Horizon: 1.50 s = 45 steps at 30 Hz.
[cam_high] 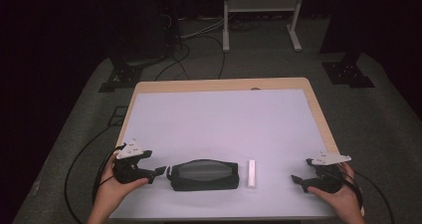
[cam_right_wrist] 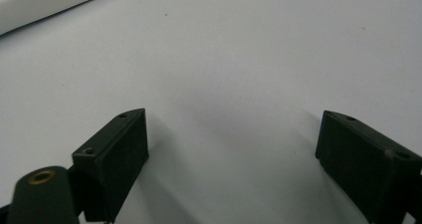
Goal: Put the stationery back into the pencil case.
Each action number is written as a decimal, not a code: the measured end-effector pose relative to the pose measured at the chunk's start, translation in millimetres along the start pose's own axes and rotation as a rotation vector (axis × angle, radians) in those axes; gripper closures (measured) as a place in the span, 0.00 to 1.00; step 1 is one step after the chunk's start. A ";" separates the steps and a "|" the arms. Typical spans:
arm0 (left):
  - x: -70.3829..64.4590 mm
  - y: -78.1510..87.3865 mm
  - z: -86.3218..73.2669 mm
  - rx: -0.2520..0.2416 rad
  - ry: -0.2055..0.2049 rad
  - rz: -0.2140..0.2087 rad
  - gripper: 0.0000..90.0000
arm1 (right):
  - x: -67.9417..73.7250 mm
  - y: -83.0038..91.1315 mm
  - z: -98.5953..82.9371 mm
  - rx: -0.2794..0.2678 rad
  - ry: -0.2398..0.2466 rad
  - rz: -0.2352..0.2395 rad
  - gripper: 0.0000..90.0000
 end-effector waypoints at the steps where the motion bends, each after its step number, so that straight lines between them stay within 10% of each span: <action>1: 0.2 -0.1 -3.4 0.005 0.005 0.009 0.19 | 0.1 0.0 0.0 0.001 0.000 0.000 0.14; 25: 1.4 -19.5 -58.0 0.063 0.099 0.171 0.10 | 0.8 0.0 0.2 0.005 0.000 -0.002 0.13; 45: 4.4 -24.7 -61.5 0.065 0.103 0.178 0.08 | 23.4 11.0 13.3 0.034 -0.099 -0.042 0.34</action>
Point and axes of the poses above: each handheld gripper's, and its own axes: y roughly backward along the jaws, z roughly out of its top, x roughly to its left, the point moved 1 cm from there along -y, roughly forward along the jaws, and after that the axes turned 9 degrees about x, right-handed, at the moved point
